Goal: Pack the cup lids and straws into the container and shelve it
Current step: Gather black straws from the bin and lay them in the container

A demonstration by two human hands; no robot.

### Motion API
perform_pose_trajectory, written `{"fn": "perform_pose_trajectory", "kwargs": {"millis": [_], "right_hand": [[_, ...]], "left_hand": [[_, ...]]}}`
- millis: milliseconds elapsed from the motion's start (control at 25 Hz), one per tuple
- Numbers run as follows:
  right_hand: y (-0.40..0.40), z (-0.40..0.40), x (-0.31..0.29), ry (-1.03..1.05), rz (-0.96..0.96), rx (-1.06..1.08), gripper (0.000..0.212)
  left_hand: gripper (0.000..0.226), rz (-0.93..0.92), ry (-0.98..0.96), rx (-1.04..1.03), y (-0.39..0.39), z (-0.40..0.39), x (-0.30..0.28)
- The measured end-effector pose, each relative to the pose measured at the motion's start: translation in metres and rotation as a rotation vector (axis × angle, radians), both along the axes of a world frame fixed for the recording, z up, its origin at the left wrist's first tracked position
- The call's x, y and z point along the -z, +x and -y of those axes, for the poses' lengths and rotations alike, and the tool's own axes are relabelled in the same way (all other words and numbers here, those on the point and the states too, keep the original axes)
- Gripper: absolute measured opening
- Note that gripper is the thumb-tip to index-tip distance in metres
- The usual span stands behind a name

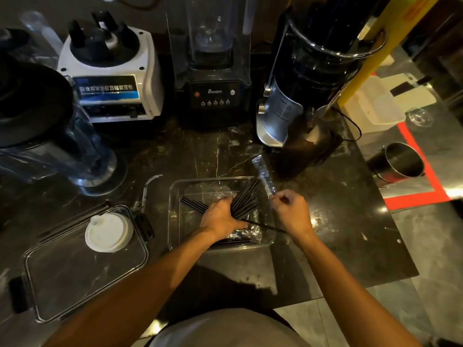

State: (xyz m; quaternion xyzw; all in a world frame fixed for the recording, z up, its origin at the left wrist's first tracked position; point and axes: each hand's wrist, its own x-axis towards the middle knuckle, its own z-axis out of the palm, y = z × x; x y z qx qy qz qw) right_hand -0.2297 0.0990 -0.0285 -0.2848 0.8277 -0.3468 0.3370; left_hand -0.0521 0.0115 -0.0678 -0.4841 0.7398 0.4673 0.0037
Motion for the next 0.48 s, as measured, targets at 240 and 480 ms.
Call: {"fn": "perform_pose_trajectory", "kwargs": {"millis": [240, 480], "right_hand": [[0.009, -0.002, -0.02, -0.038, -0.065, -0.053, 0.016], [0.012, -0.012, -0.027, -0.019, -0.011, -0.043, 0.034]], "left_hand": [[0.019, 0.0, -0.009, 0.088, 0.01, 0.003, -0.003], [0.017, -0.156, 0.103, -0.172, 0.053, 0.021, -0.023]]}}
